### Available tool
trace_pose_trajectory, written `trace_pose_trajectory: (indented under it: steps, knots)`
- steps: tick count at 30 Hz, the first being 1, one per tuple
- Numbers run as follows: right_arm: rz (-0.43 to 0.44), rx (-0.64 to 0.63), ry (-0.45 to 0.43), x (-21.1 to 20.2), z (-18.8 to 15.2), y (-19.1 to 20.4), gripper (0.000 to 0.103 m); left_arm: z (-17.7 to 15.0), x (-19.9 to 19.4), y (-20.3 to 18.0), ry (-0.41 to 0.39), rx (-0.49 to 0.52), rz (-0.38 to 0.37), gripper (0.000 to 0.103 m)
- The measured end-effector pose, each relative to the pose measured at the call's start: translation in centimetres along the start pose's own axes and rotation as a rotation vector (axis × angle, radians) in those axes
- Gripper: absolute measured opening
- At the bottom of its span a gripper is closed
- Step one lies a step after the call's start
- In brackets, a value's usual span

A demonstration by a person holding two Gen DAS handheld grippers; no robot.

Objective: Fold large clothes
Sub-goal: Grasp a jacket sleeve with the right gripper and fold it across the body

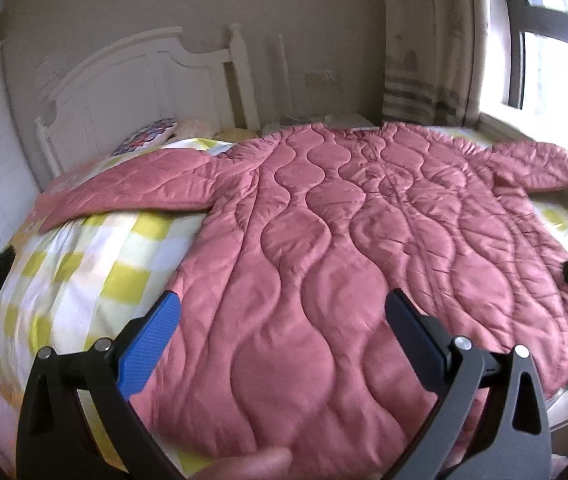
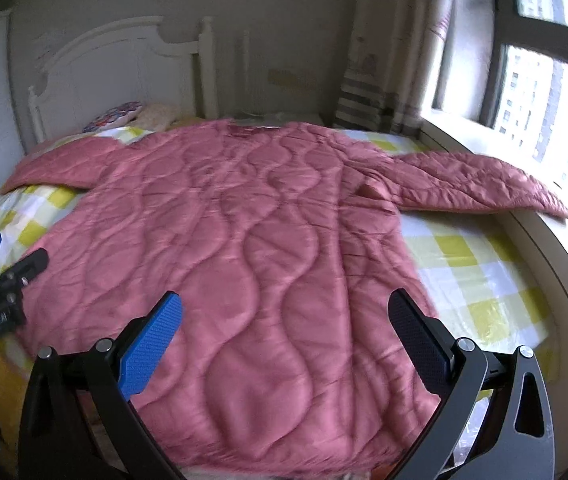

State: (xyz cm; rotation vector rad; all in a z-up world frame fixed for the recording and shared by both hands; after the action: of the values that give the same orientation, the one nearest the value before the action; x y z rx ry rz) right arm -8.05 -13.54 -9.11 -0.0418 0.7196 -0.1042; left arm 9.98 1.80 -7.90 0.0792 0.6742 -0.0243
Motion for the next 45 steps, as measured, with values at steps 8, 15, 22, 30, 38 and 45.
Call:
trace_pose_trajectory:
  steps: [8, 15, 22, 30, 38, 45]
  knots:
    - [-0.056, 0.219, 0.191, 6.2, -4.0, -8.5, 0.099, 3.9, 13.9, 4.1, 0.145, 0.119, 0.036, 0.101]
    - [-0.044, 0.222, 0.110, 7.4, -0.2, -10.7, 0.099, 4.6, 17.4, 6.1, 0.164, 0.096, -0.020, 0.101]
    - [-0.168, 0.662, 0.036, 12.1, 4.9, -24.0, 0.099, 4.0, 18.1, 5.1, 0.187, 0.090, -0.086, 0.101]
    - [-0.283, 0.900, -0.124, 15.1, 6.6, -32.3, 0.027, 3.6, 19.2, 6.2, 0.248, -0.021, -0.163, 0.101]
    - [-0.440, 0.341, -0.299, 13.7, 17.9, -22.8, 0.014, 3.6, 19.3, 6.4, 0.248, -0.022, -0.164, 0.101]
    - [-0.322, -0.526, -0.123, 21.0, 17.9, -0.6, 0.034, 3.6, 19.3, 6.4, 0.250, -0.030, -0.169, 0.101]
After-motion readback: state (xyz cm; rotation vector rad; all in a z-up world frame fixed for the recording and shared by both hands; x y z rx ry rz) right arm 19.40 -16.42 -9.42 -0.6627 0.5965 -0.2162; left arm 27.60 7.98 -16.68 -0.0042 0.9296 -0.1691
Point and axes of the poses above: each gripper's, at about its wrist camera, not at the fingertips, and x roughly the way its jaws point, y to its left, z to its top, the point moved 5 cm from there along x, roughly the way its jaws point, and after that the axes turned 6 degrees about -x, right-handed, at the moved point
